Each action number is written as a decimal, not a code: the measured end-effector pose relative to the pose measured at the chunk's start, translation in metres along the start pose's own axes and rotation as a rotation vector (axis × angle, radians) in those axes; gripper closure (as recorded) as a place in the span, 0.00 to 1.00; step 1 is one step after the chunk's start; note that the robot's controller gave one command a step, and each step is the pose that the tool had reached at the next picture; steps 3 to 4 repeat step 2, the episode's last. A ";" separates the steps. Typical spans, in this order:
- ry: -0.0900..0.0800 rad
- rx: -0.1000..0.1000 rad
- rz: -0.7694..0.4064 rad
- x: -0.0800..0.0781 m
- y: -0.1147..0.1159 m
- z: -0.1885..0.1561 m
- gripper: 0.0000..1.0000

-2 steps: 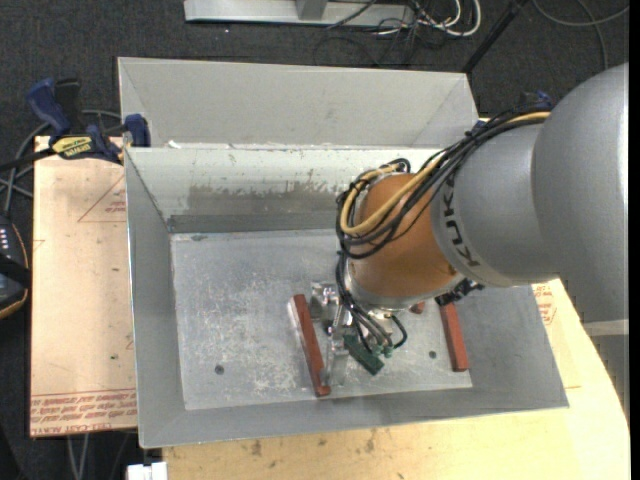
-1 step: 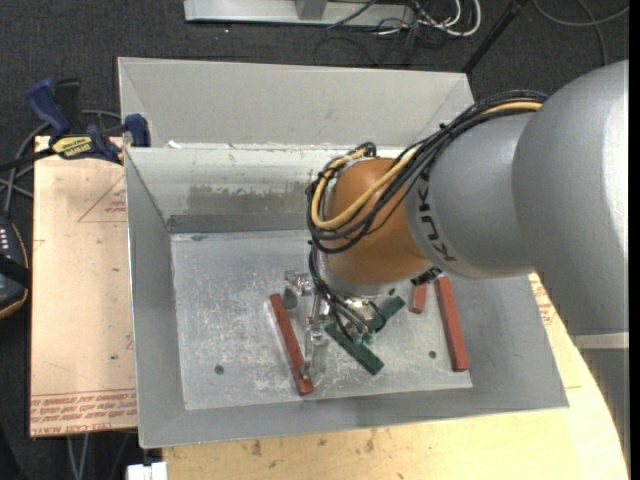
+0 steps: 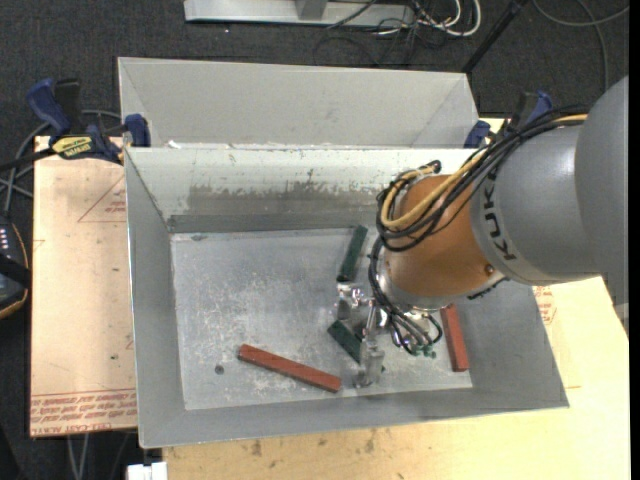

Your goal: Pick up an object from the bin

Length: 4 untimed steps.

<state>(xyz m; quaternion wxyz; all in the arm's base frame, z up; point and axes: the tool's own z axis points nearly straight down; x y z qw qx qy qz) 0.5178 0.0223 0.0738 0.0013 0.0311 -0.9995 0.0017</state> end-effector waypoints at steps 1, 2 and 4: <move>-0.002 -0.005 -0.007 -0.001 0.006 -0.001 1.00; -0.013 -0.004 0.094 0.001 -0.011 -0.148 1.00; -0.013 -0.004 0.094 0.001 -0.011 -0.148 1.00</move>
Offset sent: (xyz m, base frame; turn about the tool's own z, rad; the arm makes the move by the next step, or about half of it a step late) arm 0.0000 0.0000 0.0000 0.0000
